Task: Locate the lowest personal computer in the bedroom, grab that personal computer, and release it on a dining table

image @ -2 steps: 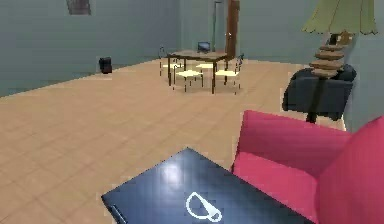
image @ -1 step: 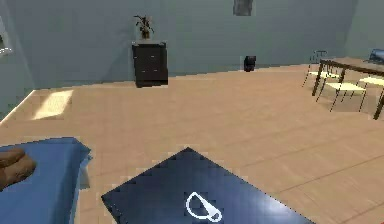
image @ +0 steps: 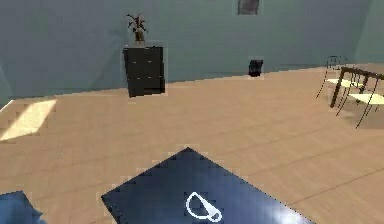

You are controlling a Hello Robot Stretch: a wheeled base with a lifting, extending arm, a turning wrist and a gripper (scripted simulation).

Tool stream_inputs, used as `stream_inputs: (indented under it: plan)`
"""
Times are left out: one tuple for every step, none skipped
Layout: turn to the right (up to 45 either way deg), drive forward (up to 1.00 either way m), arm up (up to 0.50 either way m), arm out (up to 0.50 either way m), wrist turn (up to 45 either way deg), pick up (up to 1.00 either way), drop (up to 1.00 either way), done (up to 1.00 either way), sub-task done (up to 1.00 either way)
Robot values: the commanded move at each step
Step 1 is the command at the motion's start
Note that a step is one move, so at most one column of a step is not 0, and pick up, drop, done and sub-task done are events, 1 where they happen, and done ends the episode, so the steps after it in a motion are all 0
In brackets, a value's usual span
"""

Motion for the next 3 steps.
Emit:
stream_inputs:
  plan:
    - [24.0,0.0,0.0,0.0,0.0,0.0,0.0,0.0,0.0]
    - [0.0,1.0,0.0,0.0,0.0,0.0,0.0,0.0,0.0]
    - [0.0,1.0,0.0,0.0,0.0,0.0,0.0,0.0,0.0]
